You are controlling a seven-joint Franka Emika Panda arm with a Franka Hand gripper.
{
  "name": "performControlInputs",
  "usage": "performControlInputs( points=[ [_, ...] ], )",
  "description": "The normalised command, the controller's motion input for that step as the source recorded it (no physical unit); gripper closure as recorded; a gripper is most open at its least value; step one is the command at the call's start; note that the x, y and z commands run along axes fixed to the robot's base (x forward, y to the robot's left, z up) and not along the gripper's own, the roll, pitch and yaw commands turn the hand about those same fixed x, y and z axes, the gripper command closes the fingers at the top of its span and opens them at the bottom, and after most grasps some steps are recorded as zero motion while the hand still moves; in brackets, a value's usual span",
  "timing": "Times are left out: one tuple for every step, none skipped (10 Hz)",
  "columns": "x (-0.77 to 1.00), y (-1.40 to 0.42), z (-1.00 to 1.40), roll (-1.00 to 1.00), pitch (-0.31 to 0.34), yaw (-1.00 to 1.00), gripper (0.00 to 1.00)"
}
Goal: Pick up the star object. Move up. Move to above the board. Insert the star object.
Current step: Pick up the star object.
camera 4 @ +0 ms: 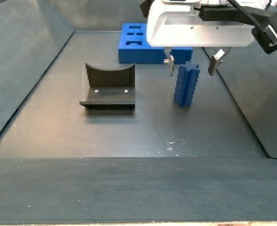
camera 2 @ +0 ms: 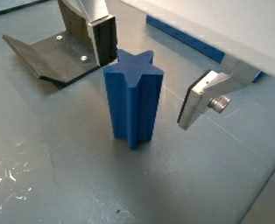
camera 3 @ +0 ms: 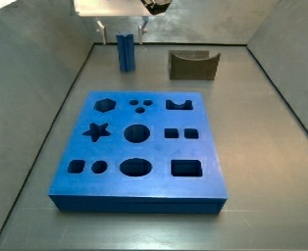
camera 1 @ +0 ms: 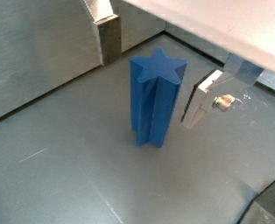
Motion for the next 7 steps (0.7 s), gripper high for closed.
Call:
performControlInputs(
  points=[
    [-0.31, 0.17, -0.37, -0.02, -0.194, 0.02, 0.0],
    [0.0, 0.0, 0.0, 0.0, -0.006, 0.0, 0.0],
    [-0.09, 0.0, -0.41, 0.13, -0.18, 0.0, 0.0],
    [0.0, 0.0, 0.0, 0.0, 0.0, 0.0, 1.0],
    [0.0, 0.0, 0.0, 0.0, 0.0, 0.0, 1.0],
    [0.0, 0.0, 0.0, 0.0, 0.0, 0.0, 1.0],
    [0.0, 0.0, 0.0, 0.0, 0.0, 0.0, 1.0]
  ],
)
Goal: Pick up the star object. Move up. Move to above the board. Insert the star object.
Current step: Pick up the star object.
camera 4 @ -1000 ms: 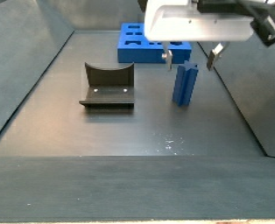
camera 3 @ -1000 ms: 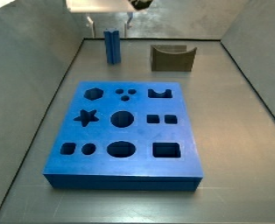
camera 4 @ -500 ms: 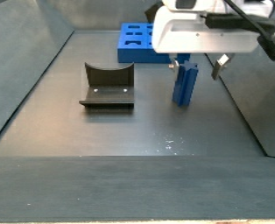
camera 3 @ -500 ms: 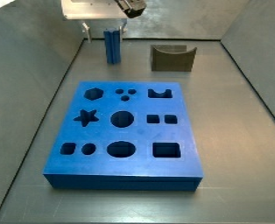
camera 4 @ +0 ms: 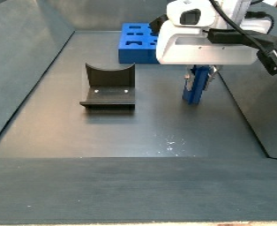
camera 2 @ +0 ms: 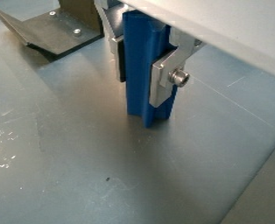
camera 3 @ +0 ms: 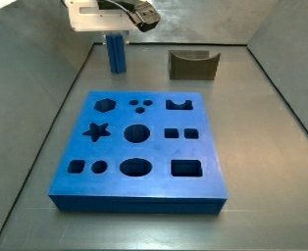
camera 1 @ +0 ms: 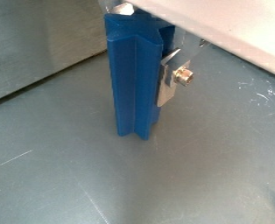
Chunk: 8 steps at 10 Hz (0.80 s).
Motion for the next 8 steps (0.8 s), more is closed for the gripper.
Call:
performControlInputs(
  points=[
    [0.0, 0.0, 0.0, 0.0, 0.0, 0.0, 1.0],
    [0.0, 0.0, 0.0, 0.0, 0.0, 0.0, 1.0],
    [0.0, 0.0, 0.0, 0.0, 0.0, 0.0, 1.0],
    [0.0, 0.0, 0.0, 0.0, 0.0, 0.0, 1.0],
    [0.0, 0.0, 0.0, 0.0, 0.0, 0.0, 1.0],
    [0.0, 0.0, 0.0, 0.0, 0.0, 0.0, 1.0],
    [0.0, 0.0, 0.0, 0.0, 0.0, 0.0, 1.0],
    [0.0, 0.0, 0.0, 0.0, 0.0, 0.0, 1.0]
  ],
)
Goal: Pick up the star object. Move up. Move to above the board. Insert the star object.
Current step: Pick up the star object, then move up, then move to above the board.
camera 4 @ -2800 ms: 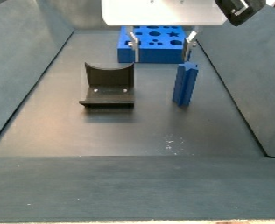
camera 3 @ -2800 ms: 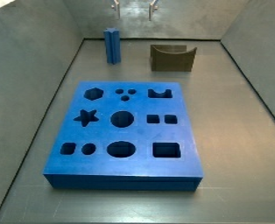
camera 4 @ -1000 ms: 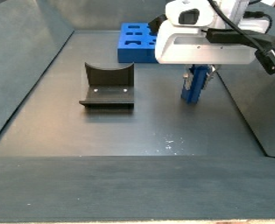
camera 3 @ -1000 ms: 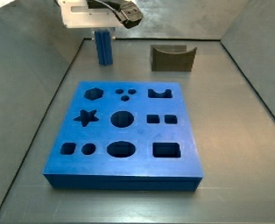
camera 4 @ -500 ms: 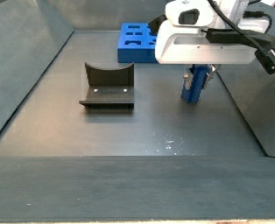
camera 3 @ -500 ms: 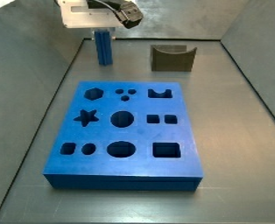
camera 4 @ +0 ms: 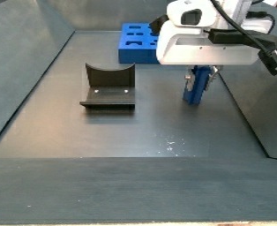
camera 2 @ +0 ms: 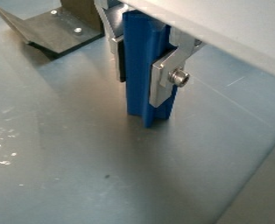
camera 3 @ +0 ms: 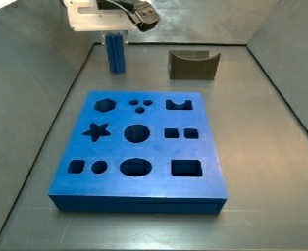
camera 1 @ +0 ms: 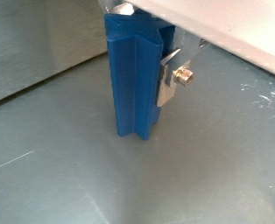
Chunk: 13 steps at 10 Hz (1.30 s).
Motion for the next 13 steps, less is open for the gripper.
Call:
performControlInputs(
  points=[
    [0.0, 0.0, 0.0, 0.0, 0.0, 0.0, 1.0],
    [0.0, 0.0, 0.48, 0.0, 0.0, 0.0, 1.0],
    [-0.05, 0.0, 0.44, 0.0, 0.028, -0.04, 1.0],
    [-0.06, 0.0, 0.38, 0.0, 0.042, -0.04, 1.0],
    [-0.04, 0.01, 0.21, 0.02, 0.046, -0.04, 1.0],
    [0.39, -0.03, 1.0, -0.11, 0.146, -0.04, 1.0],
    [0.4, -0.03, 1.0, -0.1, 0.17, -0.03, 1.0],
    [0.38, -0.03, 1.0, -0.09, 0.194, -0.02, 1.0],
    [0.36, -0.03, 1.0, -0.06, 0.148, -0.01, 1.0],
    [0.35, -0.03, 1.0, -0.04, 0.114, 0.0, 1.0],
    [0.33, -0.03, 1.0, -0.02, 0.098, 0.0, 1.0],
    [0.31, -0.03, 1.0, -0.01, 0.087, 0.01, 1.0],
    [0.3, -0.03, 1.0, 0.0, 0.09, 0.01, 1.0]
  ],
)
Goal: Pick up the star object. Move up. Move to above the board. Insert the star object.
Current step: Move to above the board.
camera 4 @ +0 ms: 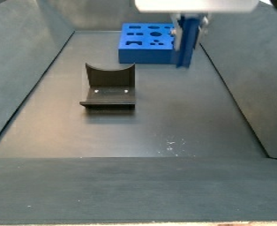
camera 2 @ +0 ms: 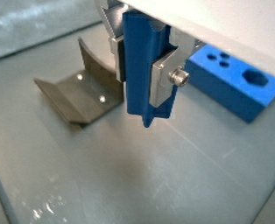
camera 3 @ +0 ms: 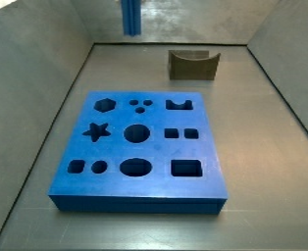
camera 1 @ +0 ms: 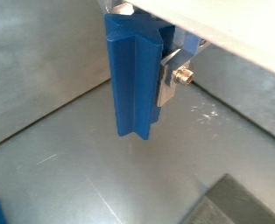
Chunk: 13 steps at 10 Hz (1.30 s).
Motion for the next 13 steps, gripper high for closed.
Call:
performControlInputs(
  points=[
    [0.28, -0.03, 1.0, 0.02, 0.092, 0.02, 1.0],
    [0.26, -0.03, 1.0, 0.02, 0.095, 0.02, 1.0],
    [0.24, -0.03, 1.0, 0.03, 0.094, 0.02, 1.0],
    [0.23, -0.03, 1.0, 0.04, 0.092, 0.02, 1.0],
    [0.2, -0.03, 1.0, 0.05, 0.097, 0.02, 1.0],
    [0.18, -0.03, 1.0, 0.06, 0.096, 0.02, 1.0],
    [0.16, -0.03, 1.0, 0.06, 0.096, 0.02, 1.0],
    [0.13, -0.03, 1.0, 0.07, 0.093, 0.02, 1.0],
    [0.11, -0.03, 0.96, 0.07, 0.093, 0.02, 1.0],
    [0.07, -0.02, 0.76, 0.08, 0.096, 0.03, 1.0],
    [0.04, -0.01, 0.61, 0.08, 0.097, 0.02, 1.0],
    [0.02, -0.01, 0.41, 0.08, 0.09, 0.02, 1.0],
    [0.02, -0.01, 0.26, 0.07, 0.091, 0.02, 1.0]
  ],
)
